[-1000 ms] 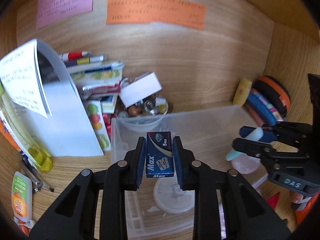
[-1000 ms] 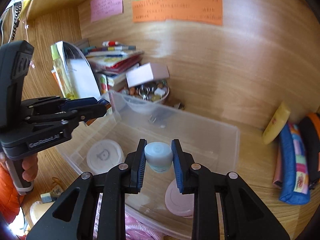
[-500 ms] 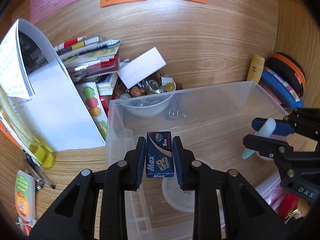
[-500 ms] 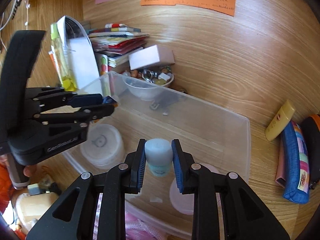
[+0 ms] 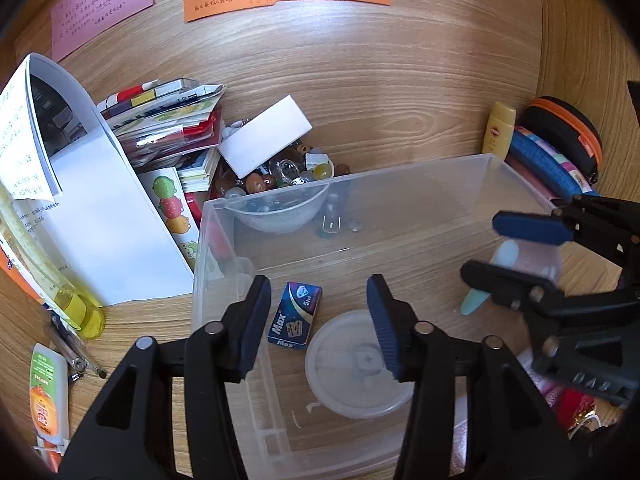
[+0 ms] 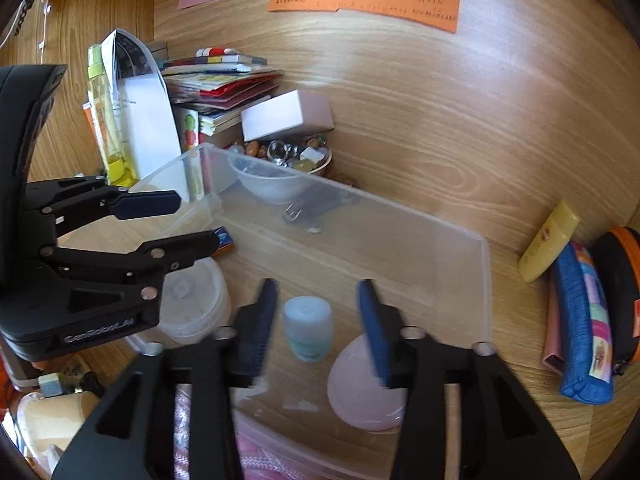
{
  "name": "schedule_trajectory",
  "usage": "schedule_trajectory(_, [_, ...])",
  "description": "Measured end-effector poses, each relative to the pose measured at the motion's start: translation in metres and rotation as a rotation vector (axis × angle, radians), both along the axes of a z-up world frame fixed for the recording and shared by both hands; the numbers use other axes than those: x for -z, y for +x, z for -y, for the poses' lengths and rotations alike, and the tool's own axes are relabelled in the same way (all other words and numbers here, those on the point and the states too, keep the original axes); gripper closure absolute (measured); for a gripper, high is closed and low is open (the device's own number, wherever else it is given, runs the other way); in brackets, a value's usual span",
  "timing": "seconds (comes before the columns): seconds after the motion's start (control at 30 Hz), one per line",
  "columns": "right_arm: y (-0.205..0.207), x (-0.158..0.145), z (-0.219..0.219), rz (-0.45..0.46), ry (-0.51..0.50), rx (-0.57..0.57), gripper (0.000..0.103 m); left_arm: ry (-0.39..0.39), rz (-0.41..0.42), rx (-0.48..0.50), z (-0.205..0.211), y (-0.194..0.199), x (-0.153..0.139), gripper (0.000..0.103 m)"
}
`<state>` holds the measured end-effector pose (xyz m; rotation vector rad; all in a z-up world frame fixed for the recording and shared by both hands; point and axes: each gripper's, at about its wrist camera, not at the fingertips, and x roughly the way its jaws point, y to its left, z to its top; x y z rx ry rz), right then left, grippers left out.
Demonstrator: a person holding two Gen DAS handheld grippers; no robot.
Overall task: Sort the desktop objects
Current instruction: 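Open the left tool to drop the Max box while the right drops the teal bottle, then withdraw both open tools from the clear box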
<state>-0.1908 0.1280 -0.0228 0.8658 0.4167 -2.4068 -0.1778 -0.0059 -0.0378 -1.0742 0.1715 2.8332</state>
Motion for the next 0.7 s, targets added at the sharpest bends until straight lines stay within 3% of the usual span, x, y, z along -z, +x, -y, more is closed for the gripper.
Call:
schedule_trajectory(0.13, [0.005, -0.003, 0.001, -0.031, -0.006, -0.001, 0.051, 0.021, -0.023, -0.004, 0.004, 0.005, -0.007, 0.039])
schedule_trajectory(0.27, [0.008, -0.006, 0.001, -0.049, -0.009, 0.012, 0.033, 0.024, -0.052, -0.014, 0.004, 0.008, -0.014, 0.030])
schedule_trajectory(0.33, [0.008, -0.008, 0.000, -0.057, -0.007, 0.024, 0.026, 0.000, -0.076, -0.040, 0.006, 0.011, -0.017, 0.014])
schedule_trajectory(0.37, [0.008, -0.009, -0.001, -0.056, -0.008, 0.032, 0.024, -0.008, -0.092, -0.060, 0.008, 0.012, -0.018, 0.012])
schedule_trajectory(0.5, [0.007, -0.015, -0.008, -0.043, -0.024, 0.047, 0.024, 0.002, -0.106, -0.085, 0.017, 0.013, -0.024, 0.011])
schedule_trajectory(0.7, [0.025, -0.043, -0.028, -0.113, -0.076, 0.081, 0.020, 0.021, -0.161, -0.109, 0.028, 0.038, -0.041, 0.006])
